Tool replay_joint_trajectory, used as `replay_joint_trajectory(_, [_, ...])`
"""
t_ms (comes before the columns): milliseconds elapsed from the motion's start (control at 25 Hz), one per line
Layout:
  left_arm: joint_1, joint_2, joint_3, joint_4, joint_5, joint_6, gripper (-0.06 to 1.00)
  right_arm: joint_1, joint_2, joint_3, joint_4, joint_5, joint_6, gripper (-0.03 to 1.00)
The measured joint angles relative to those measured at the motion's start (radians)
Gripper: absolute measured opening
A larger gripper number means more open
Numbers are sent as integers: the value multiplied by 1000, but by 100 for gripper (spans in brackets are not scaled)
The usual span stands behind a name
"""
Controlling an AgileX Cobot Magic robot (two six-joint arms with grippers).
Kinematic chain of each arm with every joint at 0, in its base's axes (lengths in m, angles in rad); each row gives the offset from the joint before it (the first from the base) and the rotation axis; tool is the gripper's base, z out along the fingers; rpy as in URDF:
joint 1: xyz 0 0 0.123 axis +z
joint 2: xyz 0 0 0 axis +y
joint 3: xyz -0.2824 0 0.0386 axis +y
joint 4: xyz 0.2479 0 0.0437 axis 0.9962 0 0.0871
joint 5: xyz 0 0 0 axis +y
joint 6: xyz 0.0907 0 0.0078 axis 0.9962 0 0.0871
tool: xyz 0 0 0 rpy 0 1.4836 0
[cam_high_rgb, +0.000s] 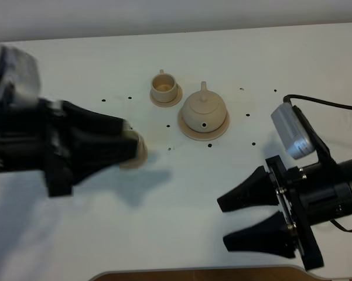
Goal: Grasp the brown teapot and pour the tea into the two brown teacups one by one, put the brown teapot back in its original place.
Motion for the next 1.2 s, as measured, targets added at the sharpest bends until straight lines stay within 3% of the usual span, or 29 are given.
replay_joint_trajectory(160, [1, -168, -58, 445, -32, -523, 53, 0, 0, 0, 82, -74, 16, 59])
replay_joint_trajectory(240, [1, -246, -53, 695, -5, -750, 53, 0, 0, -10, 104, -107, 34, 59])
replay_joint_trajectory(320, [1, -326, -32, 896, 40, -963, 53, 0, 1, -38, 115, -138, 84, 59])
replay_joint_trajectory(400, [3, -396, -3, 1073, 93, -1108, 53, 1, 2, -82, 117, -176, 156, 59])
replay_joint_trajectory(480, [3, -465, 40, 1185, 138, -1196, 53, 1, 3, -129, 117, -210, 212, 59])
replay_joint_trajectory(640, [3, -593, 132, 1276, 176, -1238, 53, 1, 4, -231, 116, -227, 304, 59])
replay_joint_trajectory(800, [3, -708, 211, 1286, 173, -1240, 53, 1, 4, -341, 70, -232, 407, 59])
replay_joint_trajectory(1200, [4, -869, 231, 1317, 149, -1230, 53, 1, 4, -588, -69, -237, 631, 59])
